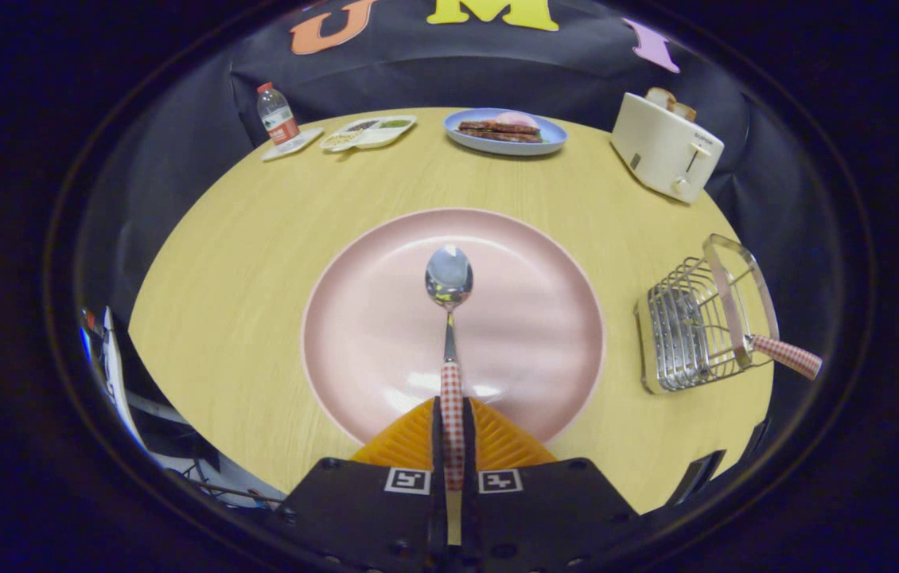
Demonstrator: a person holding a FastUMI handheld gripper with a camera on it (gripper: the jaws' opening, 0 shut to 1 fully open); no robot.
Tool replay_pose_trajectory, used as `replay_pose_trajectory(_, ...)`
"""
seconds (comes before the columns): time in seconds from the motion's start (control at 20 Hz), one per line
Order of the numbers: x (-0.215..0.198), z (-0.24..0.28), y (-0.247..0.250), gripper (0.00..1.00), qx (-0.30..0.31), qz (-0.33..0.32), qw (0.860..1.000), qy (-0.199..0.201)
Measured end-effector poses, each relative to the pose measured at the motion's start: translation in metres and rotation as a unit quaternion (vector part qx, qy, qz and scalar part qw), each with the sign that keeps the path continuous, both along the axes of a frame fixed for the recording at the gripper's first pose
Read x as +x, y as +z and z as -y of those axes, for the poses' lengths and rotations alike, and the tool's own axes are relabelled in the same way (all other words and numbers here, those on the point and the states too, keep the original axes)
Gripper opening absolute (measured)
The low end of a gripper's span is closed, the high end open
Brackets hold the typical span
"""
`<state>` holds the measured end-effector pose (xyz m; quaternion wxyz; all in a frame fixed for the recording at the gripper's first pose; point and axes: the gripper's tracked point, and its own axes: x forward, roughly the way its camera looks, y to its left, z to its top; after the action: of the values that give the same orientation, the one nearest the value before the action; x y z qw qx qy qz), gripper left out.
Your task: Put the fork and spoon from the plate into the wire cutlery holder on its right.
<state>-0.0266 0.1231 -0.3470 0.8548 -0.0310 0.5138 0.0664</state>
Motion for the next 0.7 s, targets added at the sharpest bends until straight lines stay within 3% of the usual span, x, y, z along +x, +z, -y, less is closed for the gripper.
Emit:
replay_pose_trajectory(0.1, 0.002, 0.010, 0.017, 0.07, -0.004, -0.002, 1.000, 0.000)
replay_pose_trajectory(0.15, 0.003, 0.014, 0.025, 0.01, -0.003, -0.007, 1.000, 0.000)
replay_pose_trajectory(0.7, 0.017, 0.080, 0.149, 0.01, 0.006, -0.049, 0.999, 0.011)
